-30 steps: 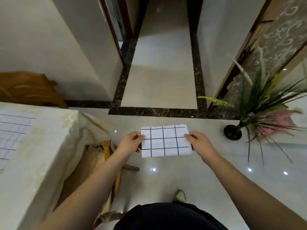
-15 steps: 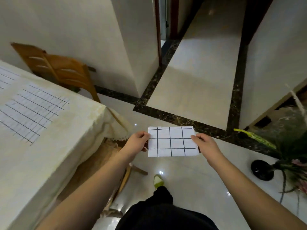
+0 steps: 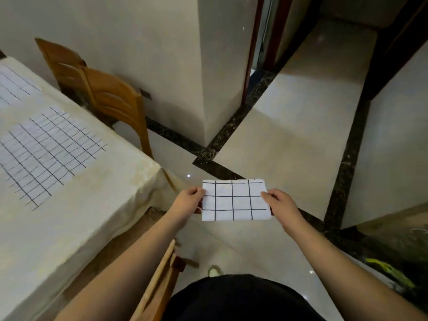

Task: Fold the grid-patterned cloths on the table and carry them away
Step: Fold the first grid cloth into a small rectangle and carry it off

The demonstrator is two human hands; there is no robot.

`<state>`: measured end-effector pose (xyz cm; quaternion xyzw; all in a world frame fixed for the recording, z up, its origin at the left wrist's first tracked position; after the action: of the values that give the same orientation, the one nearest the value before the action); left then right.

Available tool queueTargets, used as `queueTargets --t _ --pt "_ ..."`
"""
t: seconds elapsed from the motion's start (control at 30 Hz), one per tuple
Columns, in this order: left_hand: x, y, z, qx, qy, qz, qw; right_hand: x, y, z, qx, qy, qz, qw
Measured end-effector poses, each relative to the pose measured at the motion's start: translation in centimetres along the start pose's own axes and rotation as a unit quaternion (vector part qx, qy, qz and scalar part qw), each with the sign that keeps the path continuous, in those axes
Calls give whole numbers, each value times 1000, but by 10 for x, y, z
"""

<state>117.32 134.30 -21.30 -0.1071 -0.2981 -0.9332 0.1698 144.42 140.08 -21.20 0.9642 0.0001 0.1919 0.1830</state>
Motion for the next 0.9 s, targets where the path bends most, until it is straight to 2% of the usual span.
queueTargets --t 0.3,0.47,0.67,0.9 --pt "33 -39 0 5 34 61 998 -46 -58 -41 20 43 -74 996" --pt "49 -57 -10 34 77 105 991 -85 -97 -52 31 73 -142 987" --pt "58 -77 -12 108 109 184 971 -134 -156 -75 39 97 -249 963" --pt "52 -95 15 142 132 258 947 -162 -209 -118 58 123 -342 930"
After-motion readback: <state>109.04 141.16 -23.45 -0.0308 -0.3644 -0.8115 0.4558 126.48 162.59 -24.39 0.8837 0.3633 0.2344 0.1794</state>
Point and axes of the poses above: each hand's wrist, its own y-axis away from the middle knuckle, its own x-axis out of the back of the hand, z = x × y, the point moved 6 cm from there along -y, towards the middle knuckle, and after that the axes turned 6 degrees about z, right-handed, at the moved point
